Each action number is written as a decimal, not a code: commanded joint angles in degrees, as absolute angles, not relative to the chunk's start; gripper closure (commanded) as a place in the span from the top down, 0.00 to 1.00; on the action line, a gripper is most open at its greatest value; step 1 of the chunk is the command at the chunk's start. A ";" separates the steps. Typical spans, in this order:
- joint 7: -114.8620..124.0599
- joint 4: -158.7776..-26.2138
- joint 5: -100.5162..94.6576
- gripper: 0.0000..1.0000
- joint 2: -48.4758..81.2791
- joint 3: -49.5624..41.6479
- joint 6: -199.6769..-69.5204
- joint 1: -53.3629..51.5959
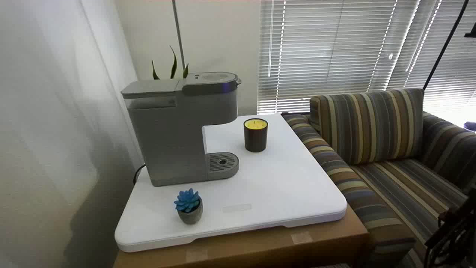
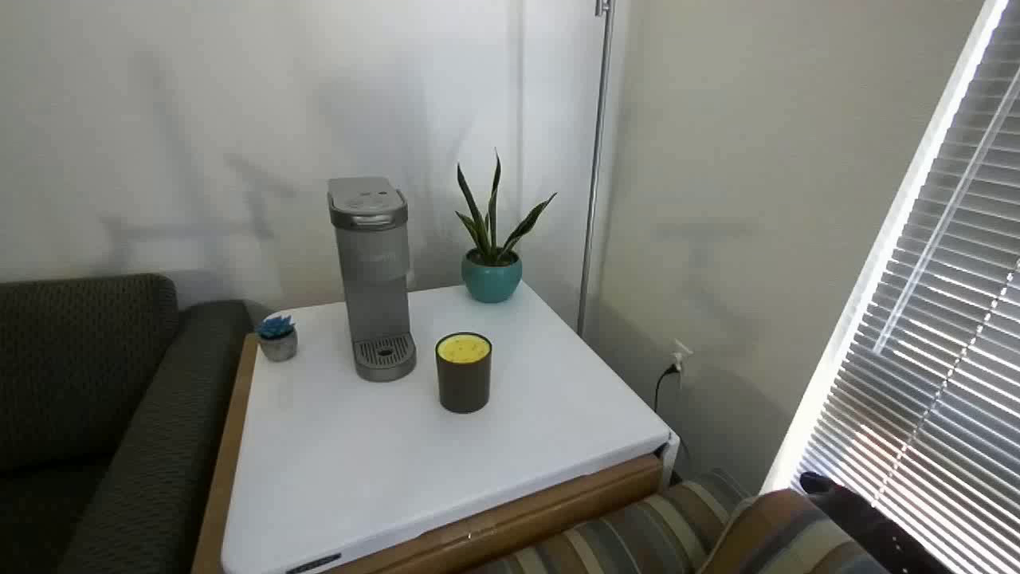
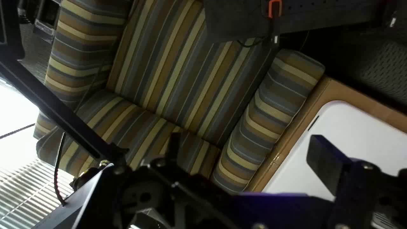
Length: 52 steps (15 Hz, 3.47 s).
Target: Open the coffee maker
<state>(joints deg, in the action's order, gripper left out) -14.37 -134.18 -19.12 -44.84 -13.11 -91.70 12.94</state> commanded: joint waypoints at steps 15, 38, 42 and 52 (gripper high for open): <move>-13.72 -133.95 -19.67 1.00 -44.96 -13.85 -91.28 11.71; -4.73 -134.10 -16.11 1.00 -41.85 -15.84 -95.45 11.80; -4.96 -135.63 -13.89 1.00 -38.99 -14.87 -97.91 10.10; -0.89 -138.18 -15.14 1.00 -33.01 -9.88 -103.39 9.41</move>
